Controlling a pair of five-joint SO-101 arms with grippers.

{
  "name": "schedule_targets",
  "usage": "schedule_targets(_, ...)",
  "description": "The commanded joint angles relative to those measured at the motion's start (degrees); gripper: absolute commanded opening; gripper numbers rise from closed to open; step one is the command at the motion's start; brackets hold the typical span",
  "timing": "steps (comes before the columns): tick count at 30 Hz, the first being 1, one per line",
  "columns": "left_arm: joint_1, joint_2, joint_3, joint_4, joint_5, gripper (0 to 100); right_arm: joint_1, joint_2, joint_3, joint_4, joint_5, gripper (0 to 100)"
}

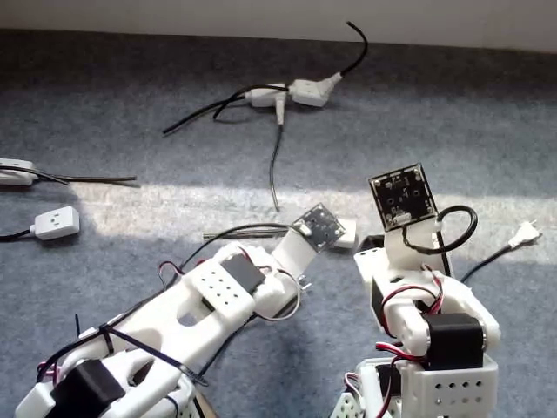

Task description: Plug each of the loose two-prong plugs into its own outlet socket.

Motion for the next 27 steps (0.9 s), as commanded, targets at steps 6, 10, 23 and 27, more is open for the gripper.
schedule_targets(6,1.1,5.93,-4.7,0.0,1.85,19,0.48,-0.48,-0.48,-0.13,-0.62,0.7)
schedule_targets(10,-0.57,7.87,-6.81,0.0,1.85,19,0.48,-0.48,-0.4,-0.13,-0.62,0.7)
schedule_targets(23,-0.31,8.66,-7.43,-1.67,2.02,19,0.48,-0.48,-0.22,-0.13,-0.62,0.7)
schedule_targets(27,-0.31,8.66,-7.43,-1.67,2.02,19,0.48,-0.48,-0.22,-0.13,-0.62,0.7)
